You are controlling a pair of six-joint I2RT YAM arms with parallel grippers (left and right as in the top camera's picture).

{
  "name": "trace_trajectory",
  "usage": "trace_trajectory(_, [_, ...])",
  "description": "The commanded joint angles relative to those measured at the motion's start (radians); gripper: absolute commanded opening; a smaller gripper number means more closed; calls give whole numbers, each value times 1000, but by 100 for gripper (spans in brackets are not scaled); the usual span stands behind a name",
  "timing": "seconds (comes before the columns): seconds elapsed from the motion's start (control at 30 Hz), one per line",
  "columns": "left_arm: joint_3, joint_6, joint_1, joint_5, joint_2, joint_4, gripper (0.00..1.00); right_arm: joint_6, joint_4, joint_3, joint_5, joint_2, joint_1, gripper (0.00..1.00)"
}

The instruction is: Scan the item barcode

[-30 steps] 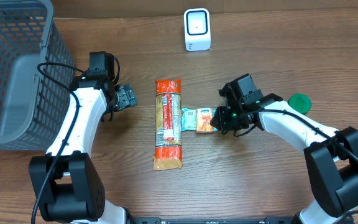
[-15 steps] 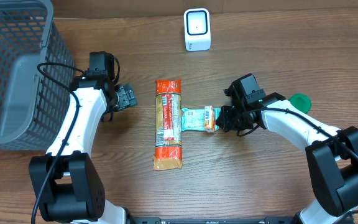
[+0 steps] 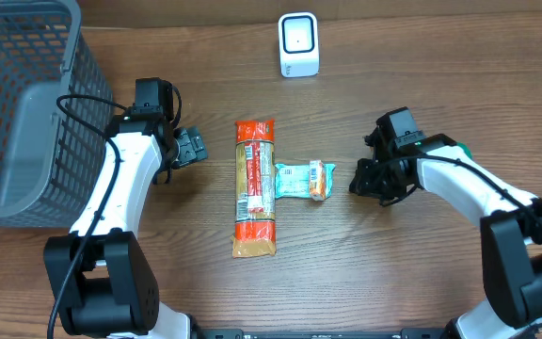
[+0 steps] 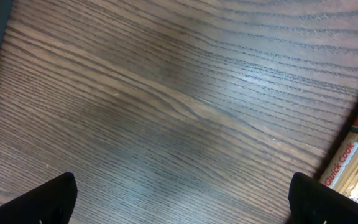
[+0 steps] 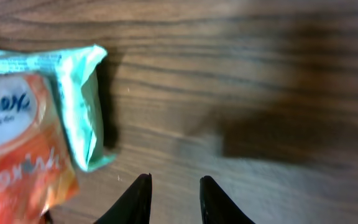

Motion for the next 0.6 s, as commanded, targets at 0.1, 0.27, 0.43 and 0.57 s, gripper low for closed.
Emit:
trace_trajectory(0.1, [11,14,-1,1,-20,2,100,-16,-92,23,5,-44,-1,31])
trace_trajectory(0.27, [11,14,-1,1,-20,2,100,-87,-155,23,23,-73,-1,31])
trace_trajectory(0.43, [11,14,-1,1,-20,2,100,-84,-156,24,-4,-201,-1,38])
trace_trajectory(0.57, [11,14,-1,1,-20,2,100,-84,-161,40,-58,-265,6,43])
